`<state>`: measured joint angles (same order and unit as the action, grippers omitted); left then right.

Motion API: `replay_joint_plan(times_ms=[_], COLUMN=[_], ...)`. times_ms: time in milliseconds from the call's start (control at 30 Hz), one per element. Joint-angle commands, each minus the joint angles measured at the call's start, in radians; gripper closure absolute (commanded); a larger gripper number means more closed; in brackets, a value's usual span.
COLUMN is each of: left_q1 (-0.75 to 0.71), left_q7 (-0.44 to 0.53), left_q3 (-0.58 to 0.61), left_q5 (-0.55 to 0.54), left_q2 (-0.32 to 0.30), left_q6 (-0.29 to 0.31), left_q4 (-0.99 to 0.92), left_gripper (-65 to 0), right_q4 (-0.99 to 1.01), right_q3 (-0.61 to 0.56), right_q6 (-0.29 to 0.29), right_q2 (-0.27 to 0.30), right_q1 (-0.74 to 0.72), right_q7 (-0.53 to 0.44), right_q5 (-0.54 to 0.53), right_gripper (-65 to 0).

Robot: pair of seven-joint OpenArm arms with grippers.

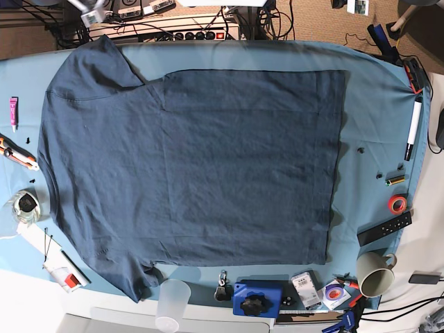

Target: Fold the T-shirt properly

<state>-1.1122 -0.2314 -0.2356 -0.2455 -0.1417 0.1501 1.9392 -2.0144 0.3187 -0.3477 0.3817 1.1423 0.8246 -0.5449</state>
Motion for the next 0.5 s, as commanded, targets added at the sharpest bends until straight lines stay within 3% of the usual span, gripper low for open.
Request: replay_joint_plan(times_ms=[0,167,467], left_q1=[-0.025,-0.027,-0.024], left_q7=[0.003,-0.066,-0.069], left_q3=[-0.003,-0.003,-0.003], left_q5=[-0.002,-0.002,-0.002], left_q2=[-0.003,-0.003,-0.003], left_q6=[0.003,0.003,0.004], left_q4=[0.055,0.208,0.286], left_gripper=[0.0,0.0,0.0], right_q4=[-0.045,-0.174,-0.251], right_q3=[0.047,0.247,0.443], right_q6=[-0.013,-0.042,-0.046], right_q2=[0.002,-0.038,-0.060], right_q1=[0.021,0.020,-0.084], right_q7=[0.004,0.024,0.045], right_q5=[-0.028,-0.134,-0.091], right_gripper=[0.0,0.0,0.0])
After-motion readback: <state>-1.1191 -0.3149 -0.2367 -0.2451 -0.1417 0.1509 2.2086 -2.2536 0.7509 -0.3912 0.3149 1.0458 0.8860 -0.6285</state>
